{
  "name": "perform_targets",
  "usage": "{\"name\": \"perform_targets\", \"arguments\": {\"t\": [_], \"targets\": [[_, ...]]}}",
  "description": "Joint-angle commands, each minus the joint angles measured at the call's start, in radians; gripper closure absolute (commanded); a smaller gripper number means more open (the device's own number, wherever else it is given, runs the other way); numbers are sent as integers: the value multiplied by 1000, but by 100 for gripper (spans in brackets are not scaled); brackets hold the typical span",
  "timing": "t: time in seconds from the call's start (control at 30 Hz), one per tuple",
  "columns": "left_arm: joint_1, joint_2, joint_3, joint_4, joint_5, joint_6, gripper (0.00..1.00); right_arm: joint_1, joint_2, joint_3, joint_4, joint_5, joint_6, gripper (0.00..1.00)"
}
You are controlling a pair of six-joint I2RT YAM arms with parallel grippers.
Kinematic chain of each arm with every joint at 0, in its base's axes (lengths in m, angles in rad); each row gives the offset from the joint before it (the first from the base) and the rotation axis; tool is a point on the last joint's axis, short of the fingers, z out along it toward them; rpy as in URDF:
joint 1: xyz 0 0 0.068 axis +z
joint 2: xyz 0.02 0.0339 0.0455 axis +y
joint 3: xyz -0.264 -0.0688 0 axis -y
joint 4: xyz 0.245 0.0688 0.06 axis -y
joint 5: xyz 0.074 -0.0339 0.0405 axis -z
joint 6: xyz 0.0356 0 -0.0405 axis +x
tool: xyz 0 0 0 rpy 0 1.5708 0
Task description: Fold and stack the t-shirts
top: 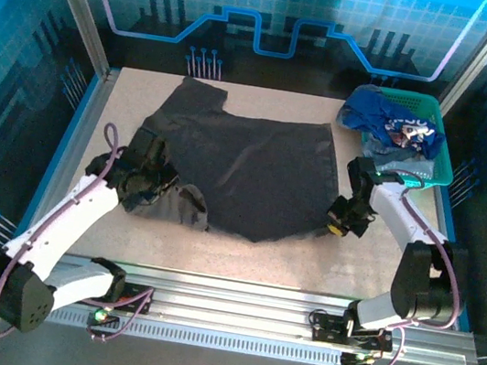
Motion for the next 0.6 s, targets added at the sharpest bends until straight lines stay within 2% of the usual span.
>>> {"name": "perform_targets", "arguments": {"t": [0.0, 0.3, 0.57], "targets": [[68, 65, 88, 60, 64, 123, 100, -15, 61, 88, -38, -3, 39, 100], [188, 199, 189, 110, 97, 224, 100, -25, 191, 263, -62, 49, 61, 100], [234, 264, 266, 122, 103, 288, 100, -36, 265, 376, -78, 87, 60, 100]]}}
